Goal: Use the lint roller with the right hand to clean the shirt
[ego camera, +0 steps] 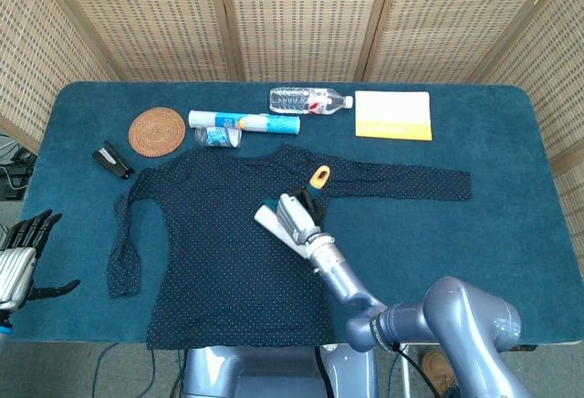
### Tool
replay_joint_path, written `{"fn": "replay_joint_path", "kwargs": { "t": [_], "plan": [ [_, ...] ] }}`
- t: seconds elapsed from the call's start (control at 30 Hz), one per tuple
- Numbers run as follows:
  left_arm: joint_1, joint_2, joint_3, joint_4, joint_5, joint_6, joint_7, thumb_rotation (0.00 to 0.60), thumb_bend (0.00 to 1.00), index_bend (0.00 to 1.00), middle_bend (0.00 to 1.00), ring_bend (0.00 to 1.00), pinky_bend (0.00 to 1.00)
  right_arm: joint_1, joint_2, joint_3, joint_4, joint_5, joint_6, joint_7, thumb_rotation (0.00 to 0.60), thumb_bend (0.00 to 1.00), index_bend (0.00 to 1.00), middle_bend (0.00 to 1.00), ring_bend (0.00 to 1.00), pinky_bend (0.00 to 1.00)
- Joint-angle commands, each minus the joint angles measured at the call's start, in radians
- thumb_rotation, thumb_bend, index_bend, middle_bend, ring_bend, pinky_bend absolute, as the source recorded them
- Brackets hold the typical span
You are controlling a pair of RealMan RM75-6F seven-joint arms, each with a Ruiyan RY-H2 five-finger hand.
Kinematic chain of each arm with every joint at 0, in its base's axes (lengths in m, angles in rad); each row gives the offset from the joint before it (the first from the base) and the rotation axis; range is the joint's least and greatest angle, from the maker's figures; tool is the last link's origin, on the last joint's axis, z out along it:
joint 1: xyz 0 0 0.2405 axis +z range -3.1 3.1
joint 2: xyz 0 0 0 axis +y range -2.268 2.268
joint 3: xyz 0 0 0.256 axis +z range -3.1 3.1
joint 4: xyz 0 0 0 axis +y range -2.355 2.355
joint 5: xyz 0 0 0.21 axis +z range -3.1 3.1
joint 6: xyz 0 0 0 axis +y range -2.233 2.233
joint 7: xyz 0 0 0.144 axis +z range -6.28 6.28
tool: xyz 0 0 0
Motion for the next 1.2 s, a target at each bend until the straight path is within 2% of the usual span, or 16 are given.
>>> {"fn": "replay_joint_path", "kwargs": {
  "t": [0.03, 0.33, 0.63, 0.8, 1.2],
  "plan": [
    [-0.001, -0.002, 0.000, -0.001, -0.002, -0.001, 0.004, 0.600, 0.00, 0.00, 0.00, 0.00, 0.00, -0.027, 0.017, -0.009, 0.070, -0.016, -0.030, 0.024, 0.600, 0.76, 0.70, 1.00, 1.00, 1.00],
    [-0.005, -0.008, -0.001, -0.001, -0.012, -0.009, 0.021, 0.600, 0.00, 0.00, 0.00, 0.00, 0.00, -0.055, 0.012, 0.008, 0.098, -0.028, -0.055, 0.031, 0.600, 0.76, 0.70, 1.00, 1.00, 1.00],
    [-0.006, -0.011, -0.001, -0.001, -0.015, -0.009, 0.027, 0.600, 0.00, 0.00, 0.00, 0.00, 0.00, -0.045, -0.044, 0.032, 0.025, -0.079, -0.023, -0.031, 0.600, 0.76, 0.70, 1.00, 1.00, 1.00],
    [-0.006, -0.010, -0.001, 0.001, -0.015, -0.010, 0.024, 0.600, 0.00, 0.00, 0.00, 0.00, 0.00, -0.045, -0.099, 0.017, -0.071, -0.111, 0.020, -0.123, 0.600, 0.76, 0.70, 1.00, 1.00, 1.00],
    [-0.006, -0.011, 0.000, 0.002, -0.014, -0.009, 0.023, 0.600, 0.00, 0.00, 0.00, 0.00, 0.00, -0.061, -0.135, -0.008, -0.181, -0.184, 0.039, -0.186, 0.600, 0.76, 0.70, 1.00, 1.00, 1.00]
  ]
}}
